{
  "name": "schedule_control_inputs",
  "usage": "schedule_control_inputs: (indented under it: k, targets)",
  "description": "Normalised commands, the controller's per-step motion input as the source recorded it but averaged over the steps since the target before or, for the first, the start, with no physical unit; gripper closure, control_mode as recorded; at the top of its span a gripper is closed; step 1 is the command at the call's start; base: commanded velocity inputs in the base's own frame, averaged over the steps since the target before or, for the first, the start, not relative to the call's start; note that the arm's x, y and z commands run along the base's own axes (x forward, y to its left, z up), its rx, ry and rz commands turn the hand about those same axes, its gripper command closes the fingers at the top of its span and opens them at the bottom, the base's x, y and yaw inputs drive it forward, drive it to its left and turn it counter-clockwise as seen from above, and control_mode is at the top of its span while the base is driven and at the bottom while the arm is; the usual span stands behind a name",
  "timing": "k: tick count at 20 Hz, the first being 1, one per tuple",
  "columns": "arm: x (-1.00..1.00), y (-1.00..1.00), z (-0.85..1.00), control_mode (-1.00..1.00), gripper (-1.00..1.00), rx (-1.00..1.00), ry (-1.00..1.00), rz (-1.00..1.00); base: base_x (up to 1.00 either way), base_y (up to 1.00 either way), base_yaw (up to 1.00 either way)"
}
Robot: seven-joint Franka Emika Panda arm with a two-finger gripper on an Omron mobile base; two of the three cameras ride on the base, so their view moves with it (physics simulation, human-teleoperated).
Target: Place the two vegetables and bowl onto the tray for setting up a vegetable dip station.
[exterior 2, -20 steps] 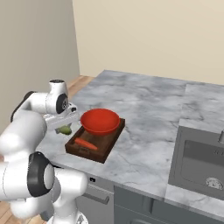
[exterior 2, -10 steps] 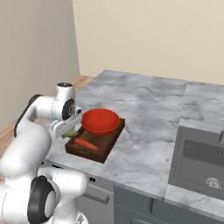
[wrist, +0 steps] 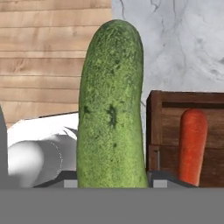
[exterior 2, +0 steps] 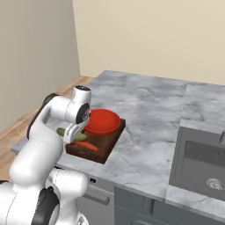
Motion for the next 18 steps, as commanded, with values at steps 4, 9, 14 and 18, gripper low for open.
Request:
schedule_control_inputs:
  k: [4, 9, 14, 18]
  targets:
    - [-0.01, -0.37, 0.0, -1.0, 1.0, 0.01, 0.08, 0.05, 0.0, 0.0, 0.0]
    - [-0.04, -0.28, 0.0, -1.0, 1.0, 0.0, 0.15, -0.02, 0.0, 0.0, 0.0]
    - [-0.02, -0.19, 0.0, -1.0, 1.0, 0.0, 0.06, -0.06, 0.0, 0.0, 0.0]
    - [-0.05, -0.15, 0.0, -1.0, 1.0, 0.0, 0.0, 0.0, 0.0, 0.0, 0.0]
